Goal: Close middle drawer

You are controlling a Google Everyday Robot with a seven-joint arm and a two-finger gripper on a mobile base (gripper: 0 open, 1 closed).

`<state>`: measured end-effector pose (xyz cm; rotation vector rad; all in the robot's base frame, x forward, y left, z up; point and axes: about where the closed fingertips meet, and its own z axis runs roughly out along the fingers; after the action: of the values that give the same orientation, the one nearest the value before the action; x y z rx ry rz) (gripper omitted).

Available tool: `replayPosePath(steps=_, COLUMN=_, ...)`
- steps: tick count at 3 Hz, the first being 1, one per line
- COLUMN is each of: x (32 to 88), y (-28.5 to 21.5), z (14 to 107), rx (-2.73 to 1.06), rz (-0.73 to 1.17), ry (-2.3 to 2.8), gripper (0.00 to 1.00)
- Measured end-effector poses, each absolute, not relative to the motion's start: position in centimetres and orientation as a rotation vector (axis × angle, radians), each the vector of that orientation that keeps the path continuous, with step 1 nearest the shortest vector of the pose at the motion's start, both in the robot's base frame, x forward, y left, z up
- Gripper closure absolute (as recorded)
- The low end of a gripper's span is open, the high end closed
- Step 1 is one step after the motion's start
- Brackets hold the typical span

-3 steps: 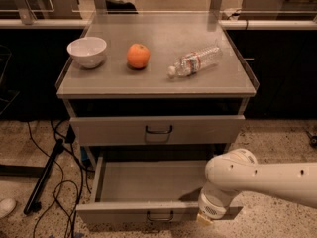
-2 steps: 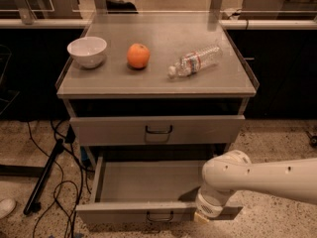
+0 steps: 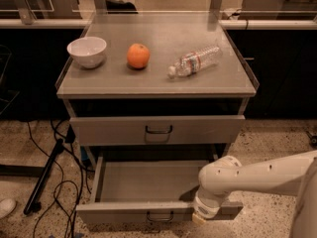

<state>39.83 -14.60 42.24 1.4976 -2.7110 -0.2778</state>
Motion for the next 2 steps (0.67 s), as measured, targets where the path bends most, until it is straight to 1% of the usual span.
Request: replayPosePath(steps=2, x=39.77, y=-14.71, z=41.21, rx=1.48, rz=-0.26, ry=-2.707, gripper=1.0)
